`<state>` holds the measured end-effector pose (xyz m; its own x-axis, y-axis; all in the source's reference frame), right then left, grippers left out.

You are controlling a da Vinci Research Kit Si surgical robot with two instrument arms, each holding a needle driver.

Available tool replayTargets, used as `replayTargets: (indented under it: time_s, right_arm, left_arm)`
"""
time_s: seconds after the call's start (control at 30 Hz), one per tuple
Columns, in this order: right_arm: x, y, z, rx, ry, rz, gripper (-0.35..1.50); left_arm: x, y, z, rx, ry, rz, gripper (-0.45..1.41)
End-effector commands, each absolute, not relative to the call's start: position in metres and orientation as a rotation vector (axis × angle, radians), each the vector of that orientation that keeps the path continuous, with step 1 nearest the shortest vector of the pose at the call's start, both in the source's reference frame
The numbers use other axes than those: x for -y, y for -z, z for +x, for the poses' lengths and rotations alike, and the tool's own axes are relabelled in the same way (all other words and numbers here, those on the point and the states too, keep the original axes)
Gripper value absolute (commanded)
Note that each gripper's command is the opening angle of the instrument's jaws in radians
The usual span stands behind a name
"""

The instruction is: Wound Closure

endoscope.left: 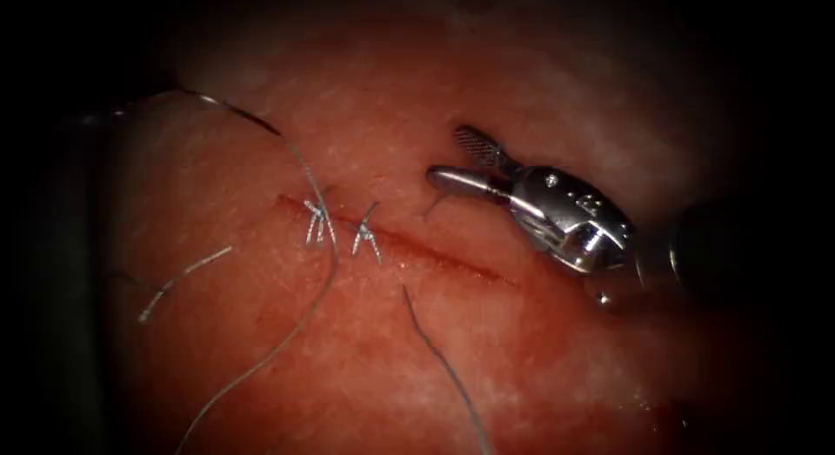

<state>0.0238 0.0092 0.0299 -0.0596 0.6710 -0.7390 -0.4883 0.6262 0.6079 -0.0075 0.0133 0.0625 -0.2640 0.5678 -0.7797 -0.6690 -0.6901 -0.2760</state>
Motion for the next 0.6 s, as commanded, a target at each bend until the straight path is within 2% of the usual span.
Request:
replayTargets:
  time_s: [0.03,0.1,0.27,0.57,0.6]
  right_arm:
    - [-0.0079,-0.0302,0.0239,-1.32,-0.951,0.176,1.31]
    - [-0.0077,-0.0299,0.0232,-1.312,-0.949,0.162,1.31]
    - [-0.0067,-0.0293,0.0213,-1.278,-0.979,0.115,1.48]
    - [-0.0051,-0.0263,0.017,-1.275,-0.967,0.103,1.48]
    - [-0.0052,-0.0259,0.0167,-1.279,-0.964,0.102,1.48]
  left_arm:
    - [-0.0129,-0.0636,-0.0086,-0.127,-2.013,-1.187,-0.45]
    - [-0.0136,-0.0641,-0.0091,-0.127,-2.017,-1.195,-0.45]
    - [-0.0155,-0.0659,-0.0104,-0.124,-2.035,-1.179,-0.45]
    - [-0.0144,-0.0714,-0.0108,-0.054,-2.096,-1.147,-0.45]
    - [-0.0142,-0.072,-0.0107,-0.044,-2.092,-1.14,-0.37]
